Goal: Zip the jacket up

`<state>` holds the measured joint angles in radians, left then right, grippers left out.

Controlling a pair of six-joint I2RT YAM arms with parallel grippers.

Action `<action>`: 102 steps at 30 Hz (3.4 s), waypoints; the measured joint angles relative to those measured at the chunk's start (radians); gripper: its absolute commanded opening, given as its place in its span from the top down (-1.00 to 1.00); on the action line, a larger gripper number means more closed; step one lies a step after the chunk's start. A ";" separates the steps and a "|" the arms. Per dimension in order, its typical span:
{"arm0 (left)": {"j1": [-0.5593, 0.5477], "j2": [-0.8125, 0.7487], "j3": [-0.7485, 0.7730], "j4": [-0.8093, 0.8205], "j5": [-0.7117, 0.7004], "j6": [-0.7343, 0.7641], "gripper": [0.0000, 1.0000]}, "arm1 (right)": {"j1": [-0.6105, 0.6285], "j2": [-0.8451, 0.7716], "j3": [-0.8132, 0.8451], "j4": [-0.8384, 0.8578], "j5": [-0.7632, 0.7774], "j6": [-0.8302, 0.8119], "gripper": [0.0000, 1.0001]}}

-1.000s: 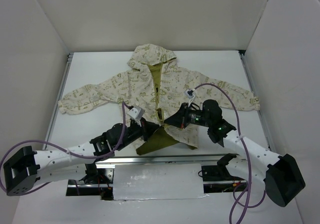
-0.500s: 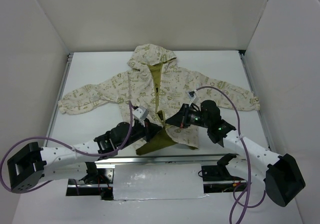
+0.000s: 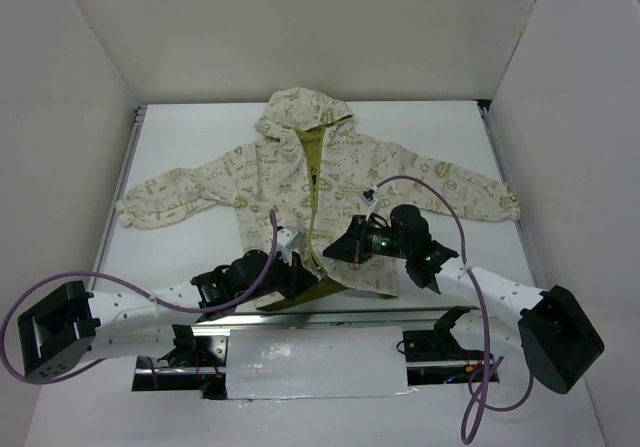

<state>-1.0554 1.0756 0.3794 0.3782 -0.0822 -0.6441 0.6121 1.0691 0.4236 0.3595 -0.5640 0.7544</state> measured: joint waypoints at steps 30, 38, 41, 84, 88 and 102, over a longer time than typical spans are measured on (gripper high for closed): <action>-0.001 -0.023 -0.013 -0.138 0.114 -0.068 1.00 | 0.319 -0.376 -0.178 -0.202 0.267 0.169 -0.37; -0.001 0.017 -0.013 -0.084 0.125 -0.074 1.00 | 0.414 -0.312 -0.376 0.000 0.360 0.368 -0.37; -0.001 0.023 -0.013 -0.049 0.136 -0.092 1.00 | 0.416 -0.242 -0.377 0.096 0.372 0.396 -0.36; 0.003 0.087 -0.002 0.102 0.128 -0.172 1.00 | 0.411 -0.219 -0.380 0.188 0.434 0.494 -0.27; 0.003 0.081 0.001 0.103 0.108 -0.176 1.00 | 0.394 -0.163 -0.380 0.229 0.413 0.496 -0.26; 0.003 0.070 0.000 0.110 0.101 -0.194 1.00 | 0.340 -0.163 -0.380 0.258 0.403 0.461 -0.19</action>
<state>-1.0523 1.1454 0.3798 0.4881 0.0193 -0.8383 0.9520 0.9058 0.0433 0.6178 -0.1612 1.2152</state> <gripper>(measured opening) 0.104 0.607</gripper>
